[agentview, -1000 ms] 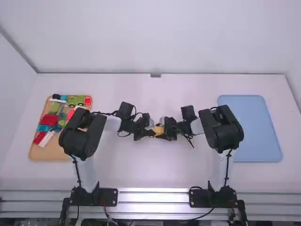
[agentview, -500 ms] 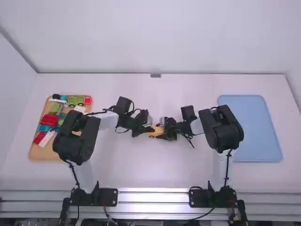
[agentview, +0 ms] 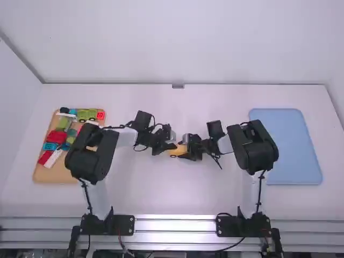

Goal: Assemble lego blocks to make yellow taxi

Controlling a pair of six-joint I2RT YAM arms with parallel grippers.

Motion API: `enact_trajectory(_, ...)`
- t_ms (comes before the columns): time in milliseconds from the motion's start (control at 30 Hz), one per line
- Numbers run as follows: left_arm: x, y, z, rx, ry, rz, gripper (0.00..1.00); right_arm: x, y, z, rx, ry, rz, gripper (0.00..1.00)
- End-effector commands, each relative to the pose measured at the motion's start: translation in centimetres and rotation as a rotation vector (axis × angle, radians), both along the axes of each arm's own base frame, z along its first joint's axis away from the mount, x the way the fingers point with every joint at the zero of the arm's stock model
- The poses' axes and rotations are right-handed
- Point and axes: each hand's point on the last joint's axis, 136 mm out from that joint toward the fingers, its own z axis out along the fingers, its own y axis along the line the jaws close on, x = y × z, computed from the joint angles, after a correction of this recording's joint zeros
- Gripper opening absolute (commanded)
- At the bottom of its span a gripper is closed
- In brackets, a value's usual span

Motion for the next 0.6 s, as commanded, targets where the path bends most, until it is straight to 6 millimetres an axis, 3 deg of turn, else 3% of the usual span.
enact_trajectory(0, -0.4, 0.4, -2.0, 0.058, 0.051, 0.017, 0.02, -0.5, -0.5, -1.5, -0.05, 0.033, -0.022, 0.5)
enact_trajectory(267, -1.0, 1.4, -4.7, 0.157, 0.1, 0.048, 0.02, -0.5, -0.5, -1.5, -0.05, 0.033, -0.022, 0.5)
enact_trajectory(433, -1.1, 2.4, -7.4, 0.222, 0.154, 0.115, 0.02, -0.5, -0.5, -1.5, -0.05, 0.033, -0.022, 0.5)
enact_trajectory(567, -1.4, 1.7, -7.0, 0.176, 0.176, 0.095, 0.02, -0.5, -0.5, -1.5, -0.05, 0.033, -0.022, 0.5)
